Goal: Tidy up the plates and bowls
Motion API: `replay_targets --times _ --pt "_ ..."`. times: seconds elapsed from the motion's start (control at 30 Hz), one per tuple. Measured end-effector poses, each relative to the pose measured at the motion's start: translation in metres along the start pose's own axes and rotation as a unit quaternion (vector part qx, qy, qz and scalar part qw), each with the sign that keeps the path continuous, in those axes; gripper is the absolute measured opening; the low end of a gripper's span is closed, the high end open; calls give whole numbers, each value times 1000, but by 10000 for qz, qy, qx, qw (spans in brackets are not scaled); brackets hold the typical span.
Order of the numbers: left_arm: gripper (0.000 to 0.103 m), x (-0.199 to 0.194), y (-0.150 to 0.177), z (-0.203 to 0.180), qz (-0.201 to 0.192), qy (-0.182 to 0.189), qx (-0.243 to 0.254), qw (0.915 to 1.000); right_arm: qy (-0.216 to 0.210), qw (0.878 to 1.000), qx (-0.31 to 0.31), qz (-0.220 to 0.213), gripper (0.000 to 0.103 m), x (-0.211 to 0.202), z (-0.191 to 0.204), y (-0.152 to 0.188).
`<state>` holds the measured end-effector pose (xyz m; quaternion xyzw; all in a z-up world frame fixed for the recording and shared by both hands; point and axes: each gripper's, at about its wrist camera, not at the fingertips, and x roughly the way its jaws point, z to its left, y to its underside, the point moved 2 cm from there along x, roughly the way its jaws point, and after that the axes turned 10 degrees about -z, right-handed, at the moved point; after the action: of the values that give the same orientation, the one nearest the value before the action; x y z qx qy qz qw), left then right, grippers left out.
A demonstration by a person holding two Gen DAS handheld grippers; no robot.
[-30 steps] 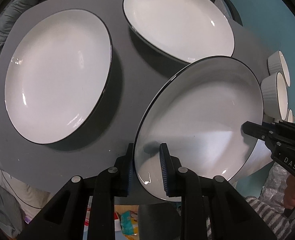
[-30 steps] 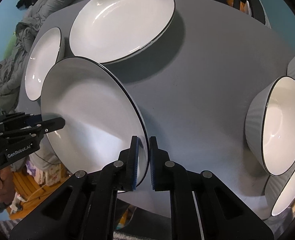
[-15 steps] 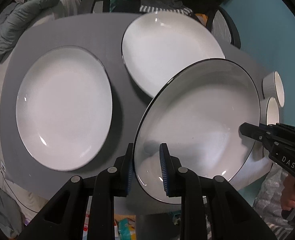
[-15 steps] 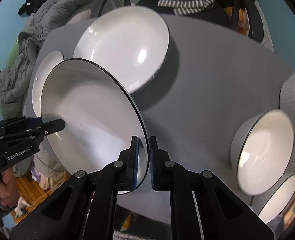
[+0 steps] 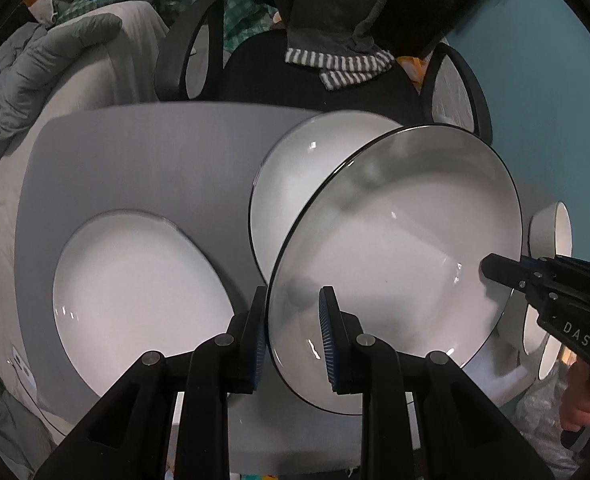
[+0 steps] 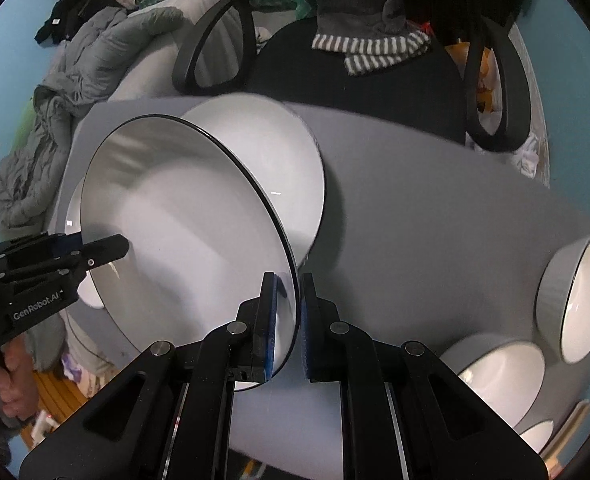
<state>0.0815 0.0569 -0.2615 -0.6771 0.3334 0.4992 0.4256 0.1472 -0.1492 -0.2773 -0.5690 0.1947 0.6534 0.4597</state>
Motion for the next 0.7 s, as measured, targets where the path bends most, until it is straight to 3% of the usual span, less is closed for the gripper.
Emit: replay_targets --times 0.27,0.7 --pt "23 23 -31 4 55 -119 -75 9999 -48 9999 79 133 11 15 -7 -30" --pt "23 44 -44 5 296 -341 -14 9990 25 9988 108 479 12 41 -11 -51"
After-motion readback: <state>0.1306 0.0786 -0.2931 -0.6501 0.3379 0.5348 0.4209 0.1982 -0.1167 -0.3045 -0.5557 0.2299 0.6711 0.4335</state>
